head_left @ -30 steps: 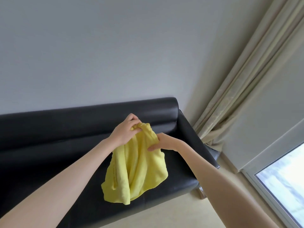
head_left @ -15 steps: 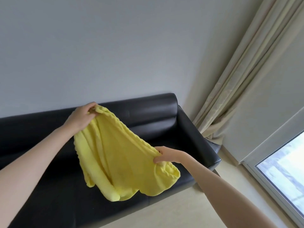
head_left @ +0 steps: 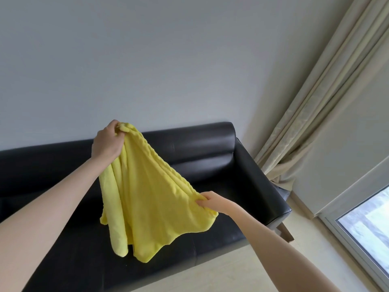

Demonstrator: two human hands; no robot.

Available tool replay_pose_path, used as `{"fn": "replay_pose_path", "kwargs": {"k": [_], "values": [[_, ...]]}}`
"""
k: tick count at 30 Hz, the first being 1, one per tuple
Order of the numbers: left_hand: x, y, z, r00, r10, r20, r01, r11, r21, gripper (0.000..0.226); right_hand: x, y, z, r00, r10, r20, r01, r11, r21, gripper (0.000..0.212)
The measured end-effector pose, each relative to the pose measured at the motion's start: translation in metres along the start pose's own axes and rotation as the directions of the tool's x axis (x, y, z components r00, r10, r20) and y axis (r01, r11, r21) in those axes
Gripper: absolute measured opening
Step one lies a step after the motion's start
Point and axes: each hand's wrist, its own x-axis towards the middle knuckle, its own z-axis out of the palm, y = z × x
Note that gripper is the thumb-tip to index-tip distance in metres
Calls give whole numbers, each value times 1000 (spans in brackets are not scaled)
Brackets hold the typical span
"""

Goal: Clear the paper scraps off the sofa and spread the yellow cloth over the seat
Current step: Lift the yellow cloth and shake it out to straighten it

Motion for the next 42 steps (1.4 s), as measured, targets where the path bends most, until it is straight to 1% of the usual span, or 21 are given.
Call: {"fn": "replay_pose_path", "kwargs": {"k": [2, 4, 5, 6, 8, 9, 13, 17, 18, 20, 23, 25, 27, 28, 29, 31, 32, 33, 35, 38, 42], "values": [[2, -1, -5, 999, -19, -36, 20, 1000, 12, 16, -1, 10, 4, 994, 56, -93, -73, 978, -194, 9], [4, -3, -9, 996, -40, -82, 42, 999, 30, 18, -5, 18, 3, 977, 128, -171, -177, 934, -309, 14], [4, -5, -10, 994, -51, -97, 55, 997, 45, 20, -5, 22, 1, 963, 176, -204, -226, 940, -255, 20], [4, -7, -11, 992, -66, -105, 72, 995, 63, 21, -4, 24, -3, 945, 230, -232, -257, 962, -93, 26], [4, -11, -10, 986, -123, -110, 133, 988, 82, 22, -6, 24, -15, 928, 281, -246, -205, 934, 293, 32], [5, -14, -9, 981, -160, -108, 170, 982, 87, 23, -8, 22, -22, 937, 251, -242, -137, 902, 408, 34], [8, -32, -8, 955, -287, -77, 293, 952, 92, 30, -19, 17, -48, 960, 12, -278, 120, 882, 456, 40], [6, -45, -8, 938, -343, -53, 347, 932, 100, 36, -24, 14, -67, 957, -145, -250, 279, 690, 668, 39], [5, -46, -8, 935, -352, -50, 355, 930, 98, 36, -25, 11, -70, 954, -164, -251, 294, 675, 676, 38], [4, -47, -7, 931, -362, -44, 364, 927, 94, 36, -26, 3, -72, 944, -180, -276, 313, 749, 584, 37], [1, -49, -8, 929, -369, -36, 371, 924, 98, 35, -24, -9, -70, 928, -169, -332, 278, 907, 315, 50], [-1, -50, -11, 928, -371, -34, 373, 922, 108, 33, -23, -14, -67, 922, -159, -353, 243, 948, 206, 51], [-3, -53, -16, 927, -372, -37, 374, 920, 115, 32, -23, -19, -62, 928, -147, -344, 211, 965, 157, 35], [-5, -56, -20, 927, -372, -44, 375, 919, 122, 32, -24, -25, -57, 936, -133, -327, 186, 973, 136, 17], [-6, -59, -26, 927, -371, -56, 375, 917, 136, 32, -26, -31, -51, 943, -136, -302, 168, 983, 80, 14], [-6, -67, -41, 925, -367, -100, 379, 910, 166, 31, -24, -44, -37, 960, -142, -243, 123, 988, -94, 52], [-5, -71, -52, 919, -370, -134, 389, 905, 173, 30, -22, -54, -28, 964, -161, -210, 118, 972, -204, 62], [-2, -74, -63, 912, -373, -171, 400, 900, 172, 29, -19, -65, -17, 963, -203, -178, 142, 941, -306, 64], [8, -77, -85, 895, -371, -248, 417, 893, 167, 29, -14, -87, 5, 940, -306, -150, 214, 873, -439, 47], [30, -71, -105, 882, -342, -324, 412, 893, 178, 29, -15, -109, 19, 900, -392, -190, 308, 882, -357, 18], [47, -51, -84, 918, -274, -285, 343, 911, 229, 28, -18, -98, 17, 901, -370, -228, 325, 922, -213, 12]]}}
